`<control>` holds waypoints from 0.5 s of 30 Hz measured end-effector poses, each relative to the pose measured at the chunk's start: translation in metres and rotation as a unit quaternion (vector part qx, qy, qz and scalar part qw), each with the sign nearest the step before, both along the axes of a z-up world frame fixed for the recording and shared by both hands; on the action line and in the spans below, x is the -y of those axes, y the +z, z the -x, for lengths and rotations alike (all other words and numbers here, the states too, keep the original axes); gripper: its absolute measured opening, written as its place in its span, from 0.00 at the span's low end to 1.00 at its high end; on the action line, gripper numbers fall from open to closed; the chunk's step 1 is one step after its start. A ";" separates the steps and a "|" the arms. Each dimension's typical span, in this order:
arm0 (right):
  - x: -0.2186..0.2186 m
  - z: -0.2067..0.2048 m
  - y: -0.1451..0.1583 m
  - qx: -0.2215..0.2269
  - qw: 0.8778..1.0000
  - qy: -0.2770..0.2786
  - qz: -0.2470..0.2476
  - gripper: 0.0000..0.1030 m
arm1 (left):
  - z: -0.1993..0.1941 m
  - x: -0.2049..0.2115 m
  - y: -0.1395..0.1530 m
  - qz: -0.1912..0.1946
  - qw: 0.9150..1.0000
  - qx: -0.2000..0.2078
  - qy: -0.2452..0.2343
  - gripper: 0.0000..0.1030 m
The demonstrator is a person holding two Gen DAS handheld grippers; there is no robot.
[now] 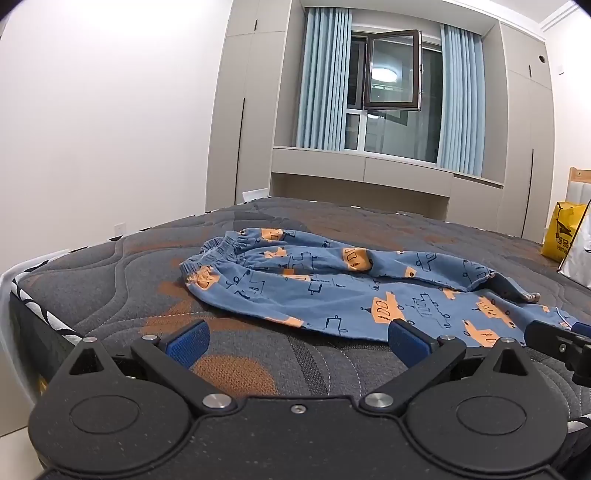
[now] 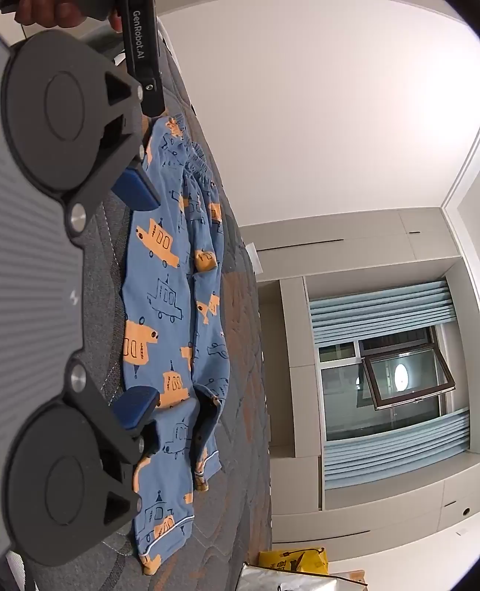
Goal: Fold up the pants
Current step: 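Approach the blue truck-print pants with both grippers open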
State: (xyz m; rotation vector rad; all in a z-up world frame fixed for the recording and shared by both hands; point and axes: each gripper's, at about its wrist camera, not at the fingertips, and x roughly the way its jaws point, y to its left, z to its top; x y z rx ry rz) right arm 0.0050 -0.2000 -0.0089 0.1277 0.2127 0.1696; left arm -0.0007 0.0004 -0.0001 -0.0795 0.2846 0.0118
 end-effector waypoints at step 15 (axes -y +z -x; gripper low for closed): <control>0.003 0.004 0.000 -0.015 1.000 -0.013 0.000 1.00 | 0.005 0.007 0.003 -0.016 1.000 -0.001 0.007 1.00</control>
